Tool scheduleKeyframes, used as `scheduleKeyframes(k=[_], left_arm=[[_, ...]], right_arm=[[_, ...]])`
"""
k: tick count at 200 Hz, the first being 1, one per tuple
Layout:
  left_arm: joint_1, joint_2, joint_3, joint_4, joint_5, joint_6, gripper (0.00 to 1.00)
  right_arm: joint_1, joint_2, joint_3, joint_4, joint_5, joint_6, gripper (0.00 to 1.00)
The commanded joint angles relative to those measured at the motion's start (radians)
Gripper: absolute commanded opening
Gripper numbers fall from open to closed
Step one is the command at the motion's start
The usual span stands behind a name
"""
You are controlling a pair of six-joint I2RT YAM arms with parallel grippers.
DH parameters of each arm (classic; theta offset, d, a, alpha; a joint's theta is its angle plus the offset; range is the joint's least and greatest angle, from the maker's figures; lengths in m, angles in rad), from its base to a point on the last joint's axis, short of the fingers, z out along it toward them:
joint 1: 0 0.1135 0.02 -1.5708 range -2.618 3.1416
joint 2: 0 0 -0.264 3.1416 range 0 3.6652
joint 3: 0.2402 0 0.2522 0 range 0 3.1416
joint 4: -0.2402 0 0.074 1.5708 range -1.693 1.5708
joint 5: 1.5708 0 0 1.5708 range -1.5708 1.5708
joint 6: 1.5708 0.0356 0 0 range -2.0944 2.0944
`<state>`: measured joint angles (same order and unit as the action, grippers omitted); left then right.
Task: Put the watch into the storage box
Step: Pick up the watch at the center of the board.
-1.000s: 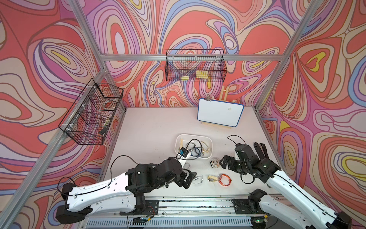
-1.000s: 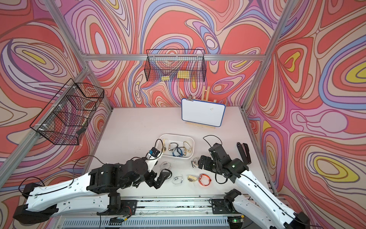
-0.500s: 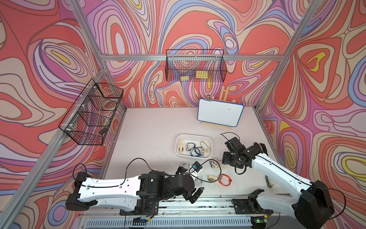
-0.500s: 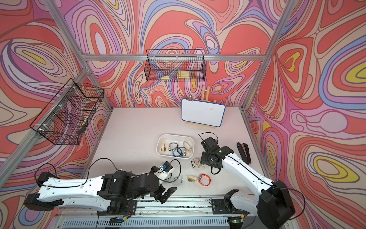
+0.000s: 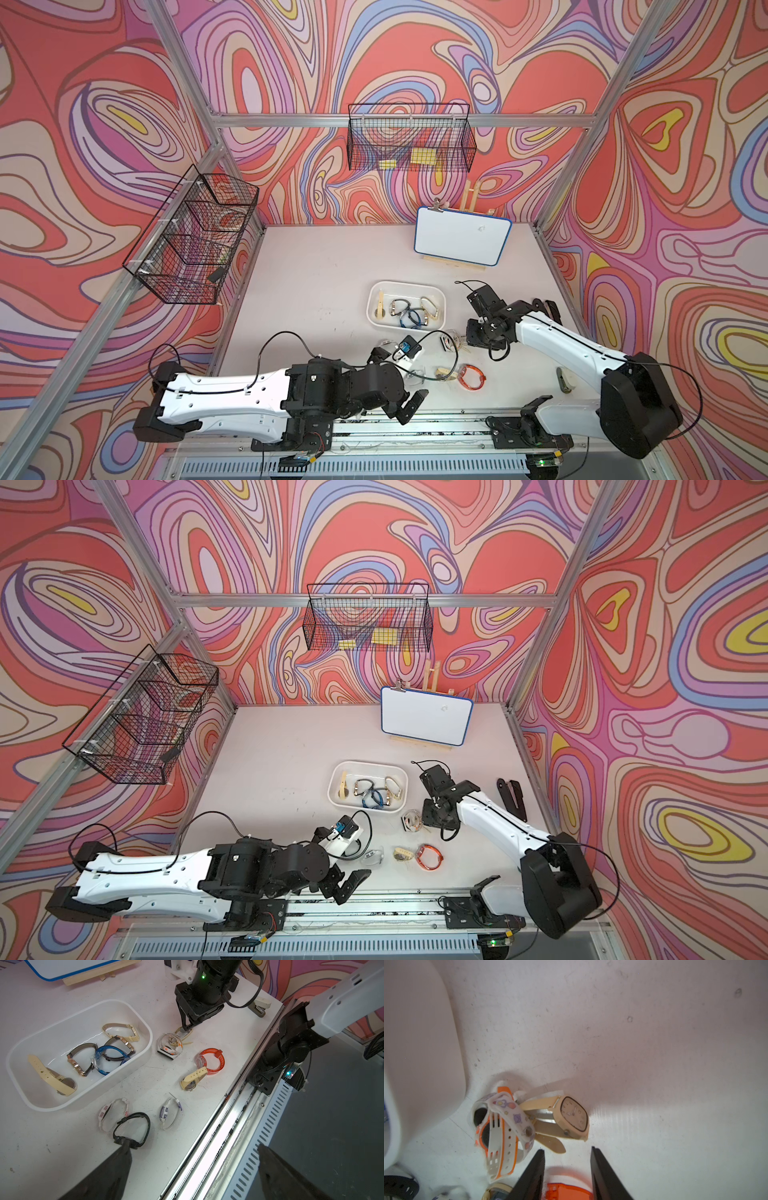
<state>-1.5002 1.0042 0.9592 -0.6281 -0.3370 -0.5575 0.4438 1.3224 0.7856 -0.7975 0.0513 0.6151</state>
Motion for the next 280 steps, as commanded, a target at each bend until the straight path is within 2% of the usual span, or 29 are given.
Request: scheduleKeyframes(k=[1,47,105,143,182,222,280], left_arm=[[-0.005,-0.014,-0.018,0.010,-0.024,-0.015,1.00],[-0.004,-0.004,-0.012,0.006,-0.035,-0.009,1.00],[-0.006,0.007,-0.010,-0.010,-0.054,-0.024,1.00],[-0.005,0.005,-0.011,-0.018,-0.057,-0.030,1.00],[-0.005,0.004,-0.010,-0.022,-0.060,-0.033,1.00],[-0.005,0.020,-0.009,-0.013,-0.050,-0.035,1.00],[-0.005,0.047,0.001,-0.011,-0.044,-0.026,1.00]], right_arm=[[-0.010,0.010,-0.013,0.008,0.006,-0.027,0.42],[-0.012,0.077,0.004,0.016,0.041,-0.053,0.41],[-0.013,0.162,0.061,0.034,0.067,-0.084,0.35],[-0.019,0.201,0.076,0.048,0.076,-0.104,0.34],[-0.021,0.195,0.105,0.044,0.065,-0.112,0.33],[-0.021,0.122,0.120,0.029,0.034,-0.107,0.34],[-0.021,0.181,0.133,0.022,0.049,-0.138,0.34]])
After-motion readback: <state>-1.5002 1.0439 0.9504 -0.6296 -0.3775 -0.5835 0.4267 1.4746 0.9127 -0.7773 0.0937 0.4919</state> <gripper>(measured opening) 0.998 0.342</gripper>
